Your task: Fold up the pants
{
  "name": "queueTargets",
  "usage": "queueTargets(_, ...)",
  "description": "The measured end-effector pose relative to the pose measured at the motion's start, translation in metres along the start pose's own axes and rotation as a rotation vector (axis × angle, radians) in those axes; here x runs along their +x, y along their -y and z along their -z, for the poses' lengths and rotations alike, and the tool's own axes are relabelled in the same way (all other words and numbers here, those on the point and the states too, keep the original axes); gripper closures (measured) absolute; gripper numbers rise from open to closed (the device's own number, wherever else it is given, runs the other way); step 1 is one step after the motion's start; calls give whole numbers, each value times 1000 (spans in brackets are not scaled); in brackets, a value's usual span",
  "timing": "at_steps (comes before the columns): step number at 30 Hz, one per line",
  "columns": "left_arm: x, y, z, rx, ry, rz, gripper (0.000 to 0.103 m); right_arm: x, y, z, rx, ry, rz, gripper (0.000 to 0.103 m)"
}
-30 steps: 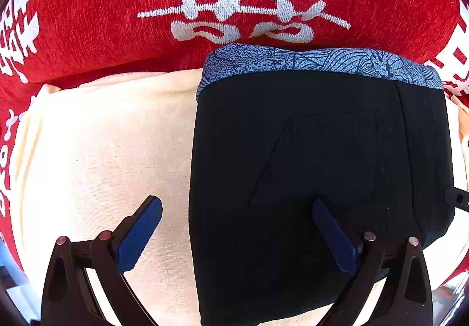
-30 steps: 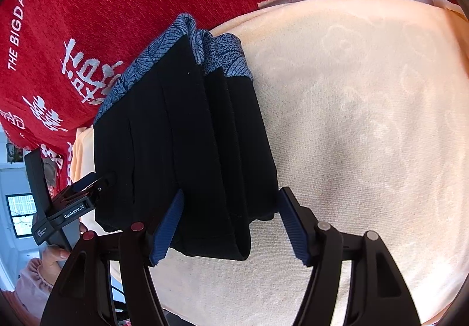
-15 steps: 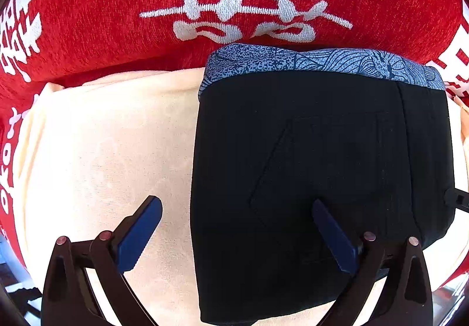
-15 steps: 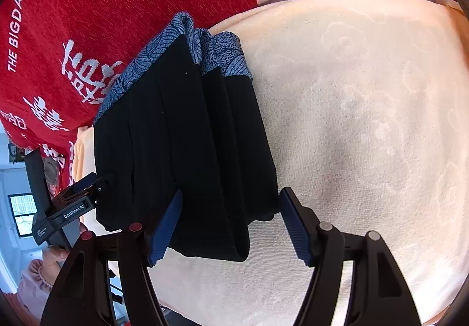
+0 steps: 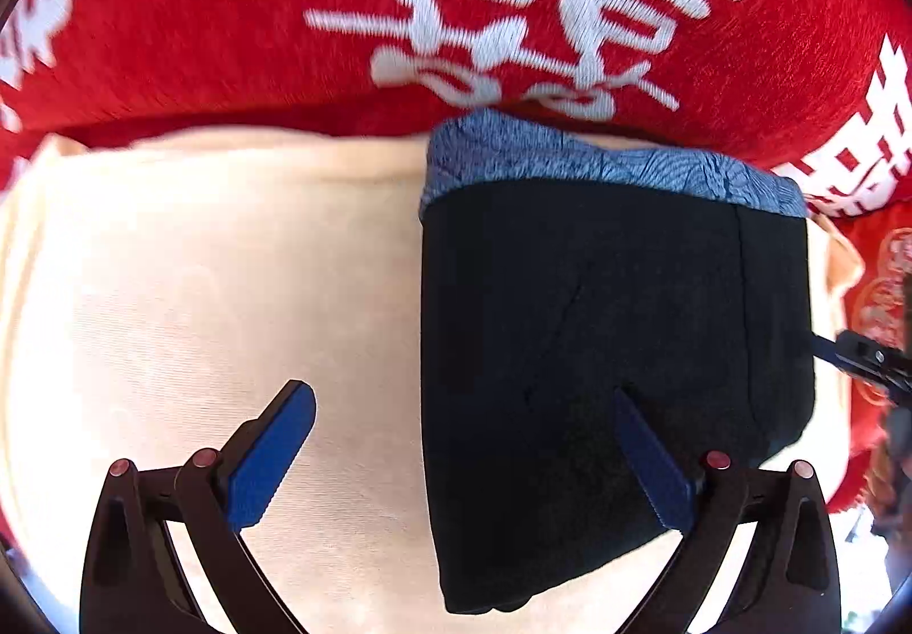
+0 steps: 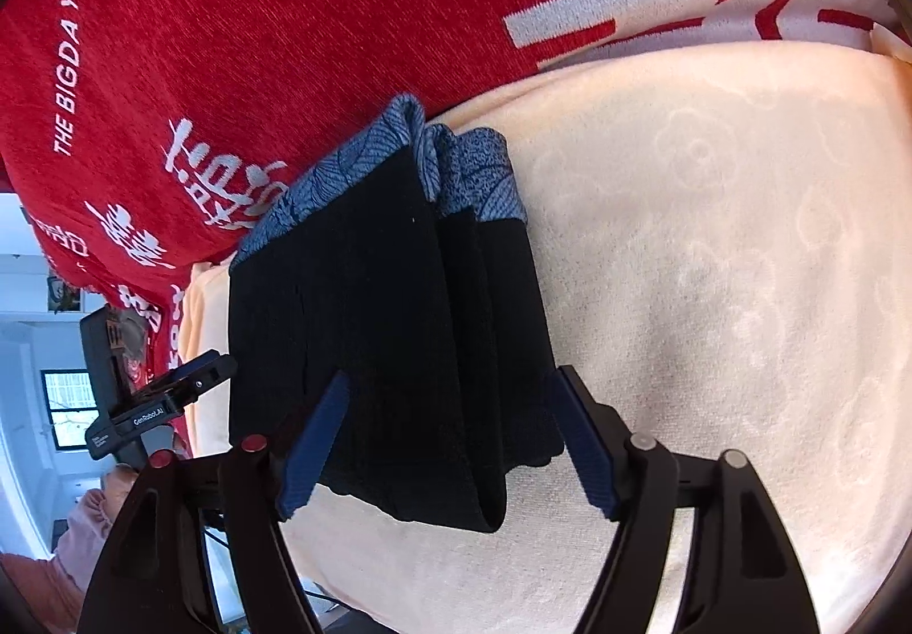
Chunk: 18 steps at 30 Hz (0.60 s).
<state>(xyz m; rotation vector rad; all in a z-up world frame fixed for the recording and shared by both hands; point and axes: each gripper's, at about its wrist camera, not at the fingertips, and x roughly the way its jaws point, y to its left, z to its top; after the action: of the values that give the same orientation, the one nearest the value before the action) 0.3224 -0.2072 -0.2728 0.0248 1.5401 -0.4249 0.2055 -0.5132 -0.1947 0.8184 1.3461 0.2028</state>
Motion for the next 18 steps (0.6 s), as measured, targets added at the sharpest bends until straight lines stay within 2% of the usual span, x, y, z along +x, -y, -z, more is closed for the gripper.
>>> queueTargets(1,4,-2,-1,9,-18,23,0,2,1,-3,0,-7,-2,22)
queueTargets(5,21,-3,-7,62,-72,38,0,15,9,-9,9,-57,-6,22)
queueTargets(10,32,-2,-18,55,-99,111,0,30,20,-10,2,-109,-24,22)
queueTargets(14,43,6,-26,65,-112,163,0,38,26,-15,8,-125,-121,22)
queueTargets(18,53,11,-25,64,-111,184,0,50,29,-21,18,-148,-196,21)
